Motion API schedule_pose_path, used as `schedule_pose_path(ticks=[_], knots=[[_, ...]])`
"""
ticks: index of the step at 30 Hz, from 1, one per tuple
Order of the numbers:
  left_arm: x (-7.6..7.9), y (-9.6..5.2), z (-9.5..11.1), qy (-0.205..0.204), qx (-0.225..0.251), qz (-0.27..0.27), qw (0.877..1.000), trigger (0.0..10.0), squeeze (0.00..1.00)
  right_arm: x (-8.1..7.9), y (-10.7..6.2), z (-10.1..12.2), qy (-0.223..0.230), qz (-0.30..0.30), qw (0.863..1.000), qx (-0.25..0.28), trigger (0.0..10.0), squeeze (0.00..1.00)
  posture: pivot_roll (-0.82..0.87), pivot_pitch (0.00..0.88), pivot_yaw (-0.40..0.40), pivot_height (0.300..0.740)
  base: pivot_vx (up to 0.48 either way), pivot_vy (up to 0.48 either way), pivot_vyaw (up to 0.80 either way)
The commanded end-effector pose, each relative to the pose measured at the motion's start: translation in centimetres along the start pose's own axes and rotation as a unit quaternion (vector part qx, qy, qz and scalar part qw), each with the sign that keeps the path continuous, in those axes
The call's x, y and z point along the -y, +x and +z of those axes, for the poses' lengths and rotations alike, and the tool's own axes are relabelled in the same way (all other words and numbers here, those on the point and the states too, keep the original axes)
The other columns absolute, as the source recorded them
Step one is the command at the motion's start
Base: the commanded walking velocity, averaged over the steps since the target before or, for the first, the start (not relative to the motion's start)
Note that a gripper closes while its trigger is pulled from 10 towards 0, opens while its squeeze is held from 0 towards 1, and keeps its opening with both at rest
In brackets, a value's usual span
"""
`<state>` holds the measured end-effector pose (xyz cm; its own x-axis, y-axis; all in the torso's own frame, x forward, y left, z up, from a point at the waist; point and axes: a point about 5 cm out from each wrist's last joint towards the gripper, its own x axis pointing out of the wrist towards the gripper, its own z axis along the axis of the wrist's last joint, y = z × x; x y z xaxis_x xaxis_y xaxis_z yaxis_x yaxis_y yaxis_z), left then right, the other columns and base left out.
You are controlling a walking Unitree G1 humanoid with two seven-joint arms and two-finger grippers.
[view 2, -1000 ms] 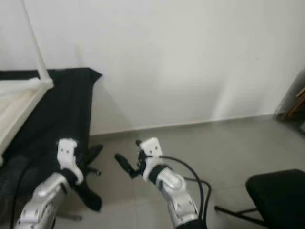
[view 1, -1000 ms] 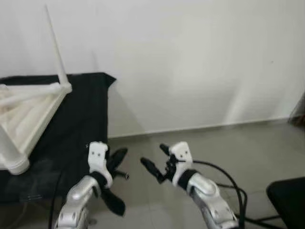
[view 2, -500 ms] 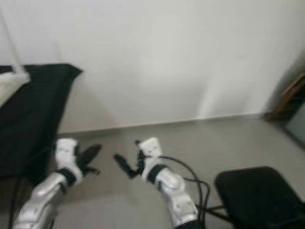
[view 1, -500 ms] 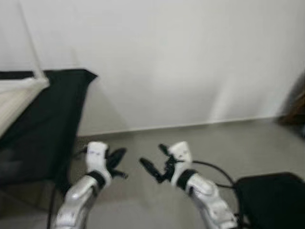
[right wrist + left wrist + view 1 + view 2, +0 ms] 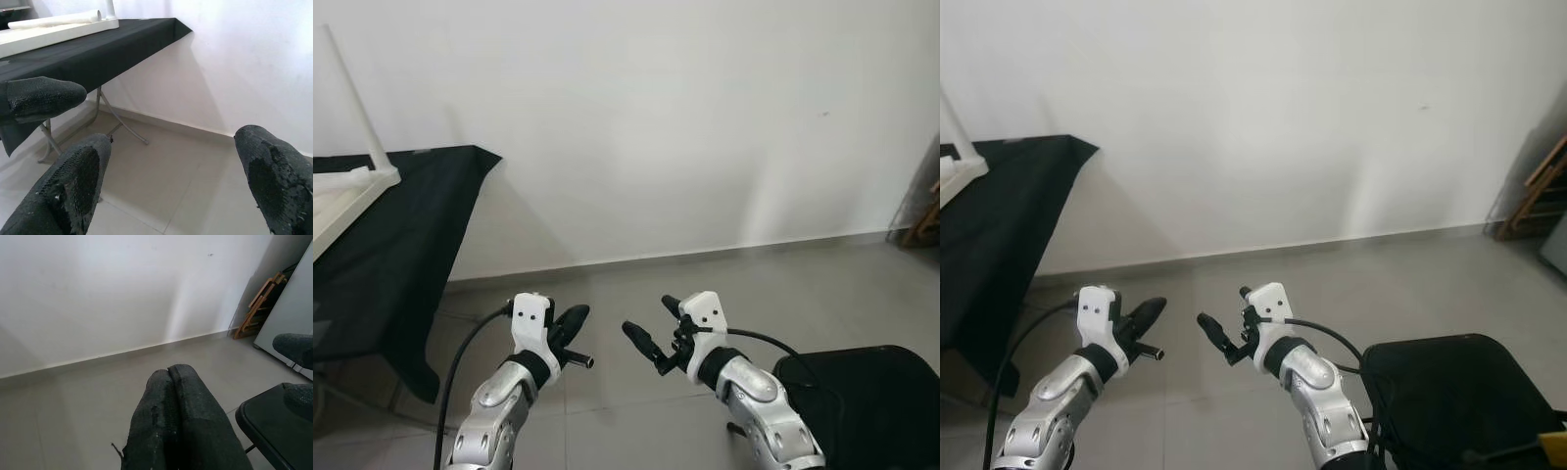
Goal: Building children table
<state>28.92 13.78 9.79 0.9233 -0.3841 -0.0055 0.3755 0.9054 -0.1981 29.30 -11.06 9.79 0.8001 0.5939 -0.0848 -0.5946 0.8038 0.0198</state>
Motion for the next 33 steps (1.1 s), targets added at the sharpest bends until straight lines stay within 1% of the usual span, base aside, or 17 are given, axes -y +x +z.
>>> schedule_pose_path(ticks=[1, 2, 5, 6, 9, 13, 19, 33], knots=[[-0.53, -0.17, -0.02, 0.003, -0.007, 0.004, 1.0, 10.0, 0.0, -0.32, 0.32, 0.07, 0.003, 0.004, 1.0, 0.0, 10.0, 0.0, -0.04, 0.0, 0.004, 0.74, 0.337, 0.0, 0.0], [-0.53, -0.17, -0.02, 0.003, -0.007, 0.004, 1.0, 10.0, 0.0, -0.32, 0.32, 0.07, 0.003, 0.004, 1.0, 0.0, 10.0, 0.0, -0.04, 0.0, 0.004, 0.74, 0.337, 0.0, 0.0], [-0.48, -0.2, 0.03, 0.003, -0.005, 0.001, 1.0, 10.0, 0.0, -0.24, 0.32, 0.01, 0.004, 0.002, 1.0, -0.004, 10.0, 0.0, -0.04, 0.0, 0.002, 0.74, 0.437, 0.0, 0.77], [-0.46, -0.2, 0.03, 0.004, -0.005, 0.0, 1.0, 10.0, 0.0, -0.27, 0.32, 0.05, 0.011, 0.003, 1.0, 0.0, 10.0, 0.0, -0.04, 0.0, 0.002, 0.74, 0.454, 0.0, 0.77], [-0.46, -0.2, 0.03, 0.004, -0.005, -0.001, 1.0, 10.0, 0.0, -0.29, 0.32, 0.09, 0.009, 0.002, 1.0, -0.001, 10.0, 0.0, -0.04, 0.0, 0.003, 0.74, 0.459, 0.0, 0.0], [-0.28, -0.16, -0.01, 0.007, -0.007, -0.007, 1.0, 10.0, 0.0, -0.34, 0.25, 0.22, 0.007, 0.003, 1.0, 0.008, 10.0, 0.0, -0.04, 0.0, 0.001, 0.74, 0.461, 0.0, 0.8], [-0.19, -0.13, -0.04, 0.007, -0.007, -0.011, 1.0, 10.0, 0.0, -0.28, 0.32, 0.09, 0.005, 0.005, 1.0, -0.003, 10.0, 0.0, -0.04, 0.0, 0.0, 0.74, 0.463, 0.0, 0.0], [0.12, -0.07, -0.27, 0.009, -0.009, -0.021, 1.0, 10.0, 0.0, -0.25, 0.21, -0.17, 0.005, 0.008, 1.0, -0.007, 10.0, 0.0, -0.05, 0.0, -0.007, 0.74, 0.47, 0.0, 0.0]])
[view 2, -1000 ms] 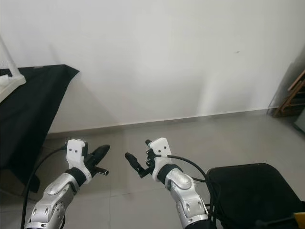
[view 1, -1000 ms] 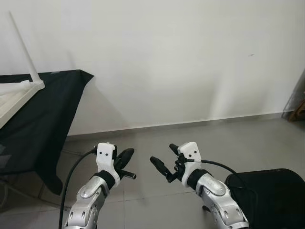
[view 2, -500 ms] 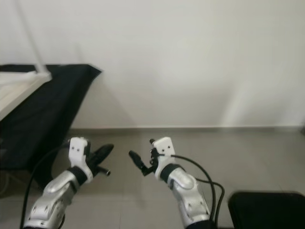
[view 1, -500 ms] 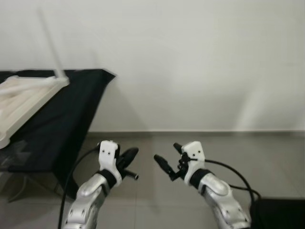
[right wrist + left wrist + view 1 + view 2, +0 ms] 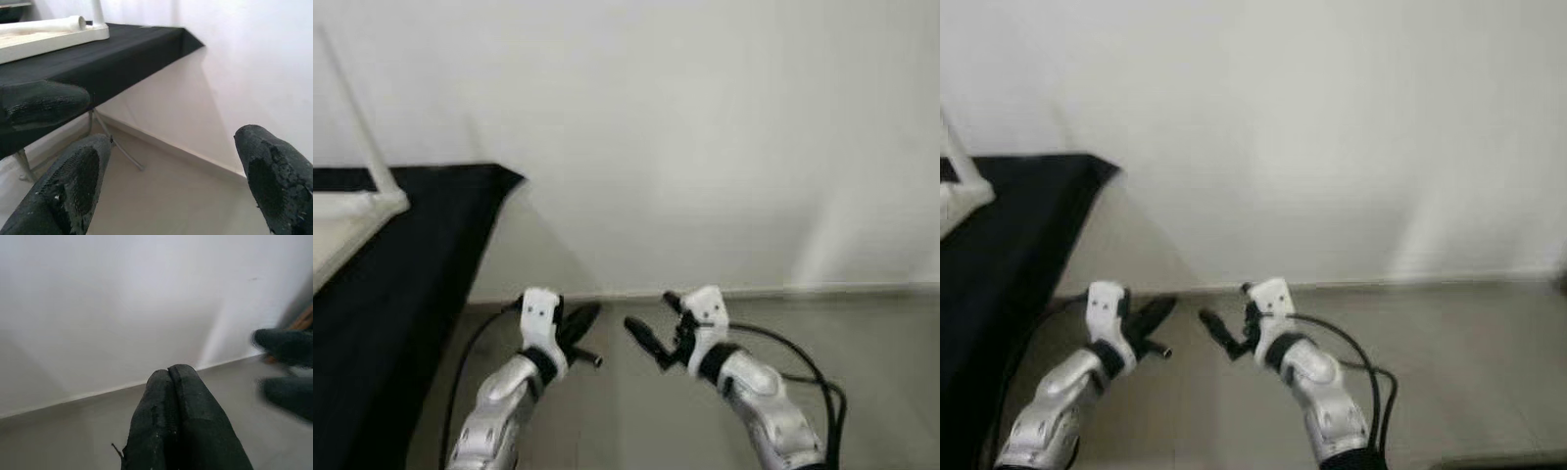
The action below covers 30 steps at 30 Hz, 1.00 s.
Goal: Building children table
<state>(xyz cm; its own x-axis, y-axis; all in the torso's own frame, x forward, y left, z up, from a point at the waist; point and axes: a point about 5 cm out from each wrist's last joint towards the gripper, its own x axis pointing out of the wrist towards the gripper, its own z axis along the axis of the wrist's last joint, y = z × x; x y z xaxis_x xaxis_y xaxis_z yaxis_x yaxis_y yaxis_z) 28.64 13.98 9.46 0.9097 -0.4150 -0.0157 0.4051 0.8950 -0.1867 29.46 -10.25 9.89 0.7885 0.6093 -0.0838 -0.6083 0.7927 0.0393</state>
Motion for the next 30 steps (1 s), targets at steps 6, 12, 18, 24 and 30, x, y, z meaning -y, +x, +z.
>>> schedule_pose_path(ticks=[6, 12, 18, 24, 30], knots=[[0.15, 0.28, 0.01, 0.002, -0.001, -0.006, 1.0, 10.0, 0.0, 0.19, -0.28, -0.36, -0.002, 0.0, 1.0, -0.008, 10.0, 0.0, -0.04, 0.0, -0.001, 0.74, 0.469, 0.0, 0.0], [0.07, 0.31, 0.07, 0.003, -0.001, -0.005, 1.0, 10.0, 0.0, 0.16, -0.2, -0.32, 0.0, 0.0, 1.0, -0.007, 10.0, 0.0, -0.04, 0.0, 0.001, 0.74, 0.471, 0.0, 0.0], [-0.01, 0.31, 0.13, 0.003, 0.0, -0.004, 1.0, 10.0, 0.0, 0.14, -0.12, -0.27, 0.003, 0.0, 1.0, -0.005, 10.0, 0.0, -0.04, 0.0, 0.003, 0.74, 0.469, 0.0, 0.0], [-0.09, 0.33, 0.17, 0.002, 0.001, -0.002, 1.0, 10.0, 0.0, 0.15, -0.11, -0.24, 0.005, 0.0, 1.0, -0.005, 10.0, 0.0, -0.04, 0.0, 0.002, 0.74, 0.467, 0.0, 0.0], [-0.41, 0.4, 0.29, -0.002, 0.007, 0.023, 1.0, 10.0, 0.0, 0.3, -0.15, -0.14, 0.005, 0.001, 1.0, -0.005, 10.0, 0.0, -0.05, 0.0, -0.002, 0.74, 0.202, 0.0, 0.0]])
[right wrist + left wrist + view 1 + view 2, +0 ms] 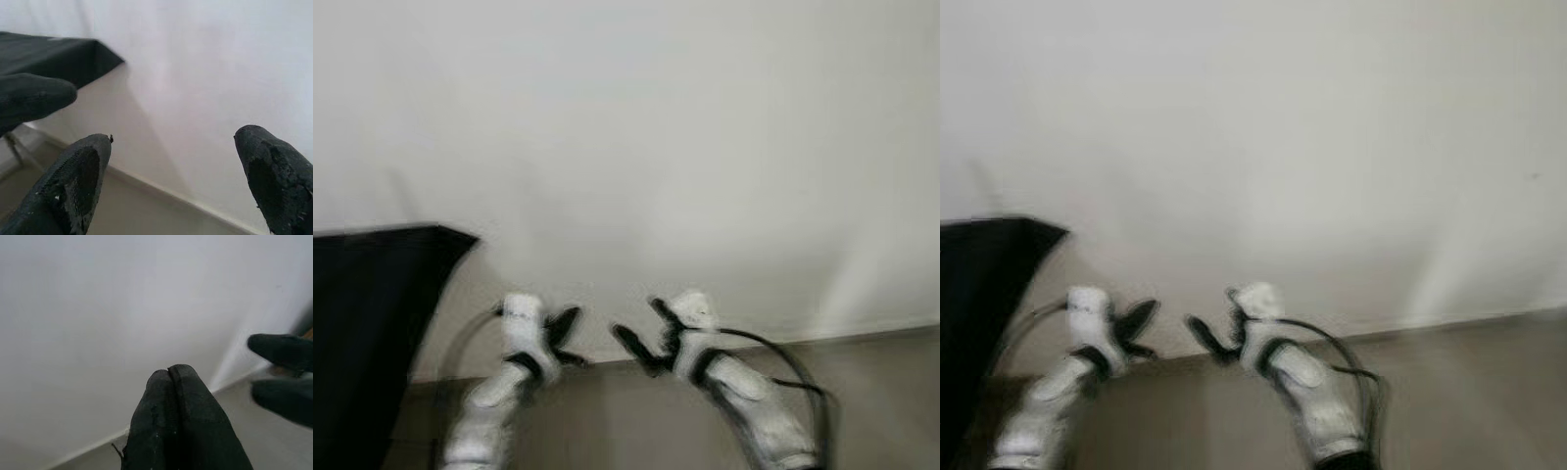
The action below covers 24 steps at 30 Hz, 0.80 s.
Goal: Building children table
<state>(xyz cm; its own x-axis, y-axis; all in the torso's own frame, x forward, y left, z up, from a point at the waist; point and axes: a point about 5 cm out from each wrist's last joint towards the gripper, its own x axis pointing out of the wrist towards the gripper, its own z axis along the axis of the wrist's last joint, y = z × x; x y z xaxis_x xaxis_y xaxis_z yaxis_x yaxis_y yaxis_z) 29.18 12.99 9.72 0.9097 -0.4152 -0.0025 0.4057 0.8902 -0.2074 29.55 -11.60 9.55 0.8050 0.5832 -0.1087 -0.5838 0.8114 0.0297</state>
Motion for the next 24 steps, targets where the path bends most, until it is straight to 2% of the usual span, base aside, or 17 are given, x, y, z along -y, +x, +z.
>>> schedule_pose_path(ticks=[1, 15, 24], knots=[[-1.16, -0.47, 0.17, 0.008, 0.0, 0.025, 1.0, 10.0, 0.0, -0.85, 0.54, 0.24, 0.008, 0.017, 1.0, 0.007, 10.0, 0.0, -0.05, 0.0, -0.002, 0.74, 0.0, 0.0, 0.0], [-1.2, -0.34, 0.11, 0.009, -0.004, 0.032, 0.999, 10.0, 0.0, -0.69, 0.56, 0.23, 0.008, 0.017, 1.0, 0.006, 10.0, 0.0, -0.05, 0.0, -0.001, 0.74, 0.0, 0.0, 0.0], [-1.19, -0.19, -0.33, 0.015, -0.024, 0.027, 0.999, 10.0, 0.0, -0.68, 0.54, 0.17, 0.01, 0.018, 1.0, 0.006, 10.0, 0.0, -0.05, 0.0, 0.003, 0.74, 0.0, 0.48, 0.0]])
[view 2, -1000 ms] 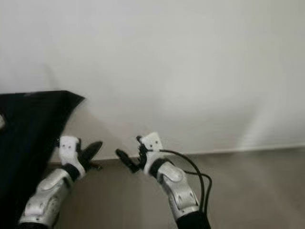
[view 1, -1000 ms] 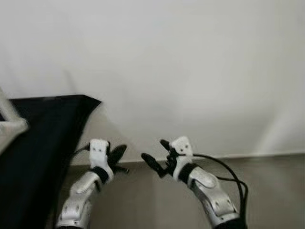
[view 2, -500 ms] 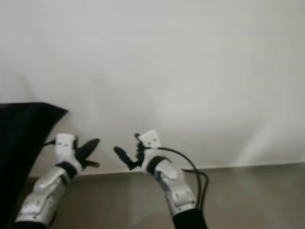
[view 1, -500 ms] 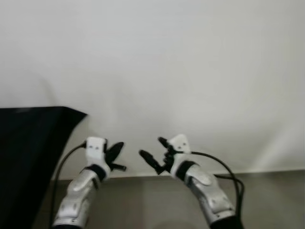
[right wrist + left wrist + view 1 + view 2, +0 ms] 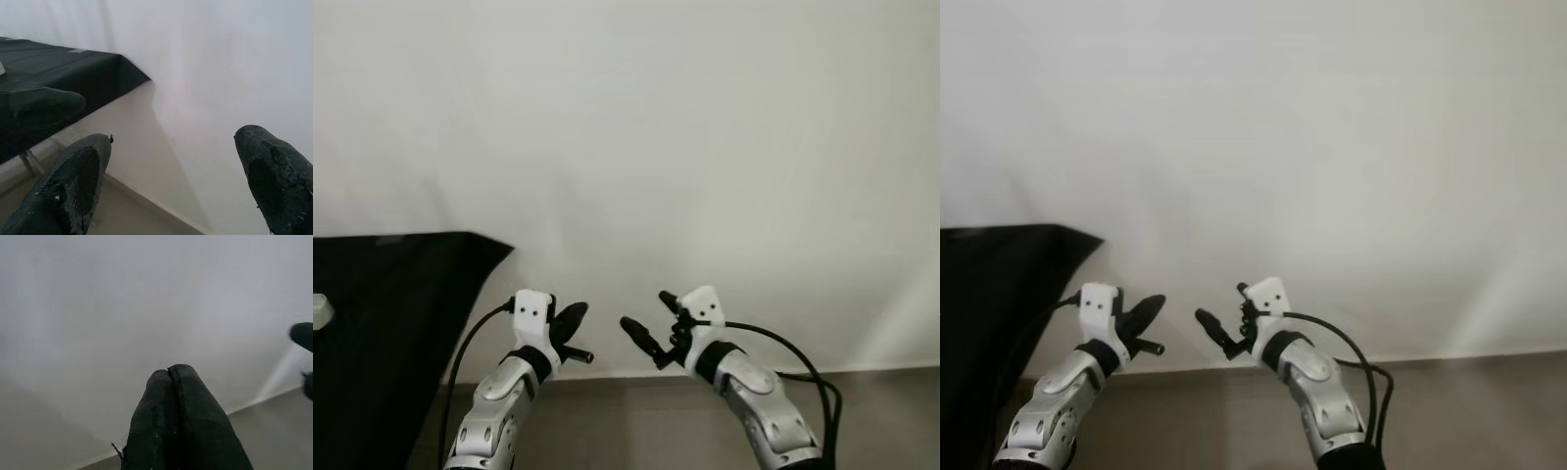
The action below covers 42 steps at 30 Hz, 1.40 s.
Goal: Building children table
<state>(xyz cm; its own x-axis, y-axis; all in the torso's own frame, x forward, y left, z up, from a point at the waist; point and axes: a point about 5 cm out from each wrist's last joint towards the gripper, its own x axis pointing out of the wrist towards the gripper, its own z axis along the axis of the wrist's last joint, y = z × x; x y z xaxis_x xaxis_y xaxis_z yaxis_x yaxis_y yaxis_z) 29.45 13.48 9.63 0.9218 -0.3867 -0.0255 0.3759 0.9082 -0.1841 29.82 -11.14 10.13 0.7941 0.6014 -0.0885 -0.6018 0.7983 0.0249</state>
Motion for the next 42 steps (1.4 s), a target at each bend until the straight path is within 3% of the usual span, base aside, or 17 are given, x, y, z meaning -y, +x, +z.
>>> schedule_pose_path(ticks=[1, 11, 26, 37, 42], knots=[[-0.6, -0.2, -0.4, 0.004, -0.016, 0.01, 1.0, 10.0, 0.0, -0.4, 0.1, -0.5, 0.014, 0.007, 1.0, -0.004, 10.0, 0.0, -0.05, 0.0, 0.003, 0.74, 0.0, 0.48, 0.0], [-0.6, -0.3, -0.2, 0.002, -0.013, 0.009, 1.0, 10.0, 0.0, -0.5, 0.1, -0.5, 0.017, 0.007, 1.0, -0.003, 10.0, 0.0, -0.05, 0.0, 0.004, 0.74, 0.0, 0.48, 0.0], [-0.5, -0.4, 0.0, 0.002, -0.001, 0.008, 1.0, 10.0, 0.0, -0.6, 0.1, -0.3, 0.013, 0.009, 1.0, -0.001, 10.0, 0.0, -0.04, 0.0, 0.002, 0.74, 0.0, 0.0, 0.0], [0.1, -0.5, 0.2, 0.03, 0.003, -0.017, 0.999, 10.0, 0.0, -0.9, 0.0, -0.2, 0.0, 0.03, 1.0, 0.005, 10.0, 0.0, -0.04, 0.0, 0.002, 0.74, 0.0, 0.0, 0.8], [0.4, -0.5, 0.1, 0.042, 0.002, -0.03, 0.999, 10.0, 0.0, -0.9, 0.0, -0.2, 0.002, 0.032, 0.999, 0.005, 10.0, 0.0, -0.04, 0.0, 0.005, 0.74, 0.0, -0.466, 0.8]])
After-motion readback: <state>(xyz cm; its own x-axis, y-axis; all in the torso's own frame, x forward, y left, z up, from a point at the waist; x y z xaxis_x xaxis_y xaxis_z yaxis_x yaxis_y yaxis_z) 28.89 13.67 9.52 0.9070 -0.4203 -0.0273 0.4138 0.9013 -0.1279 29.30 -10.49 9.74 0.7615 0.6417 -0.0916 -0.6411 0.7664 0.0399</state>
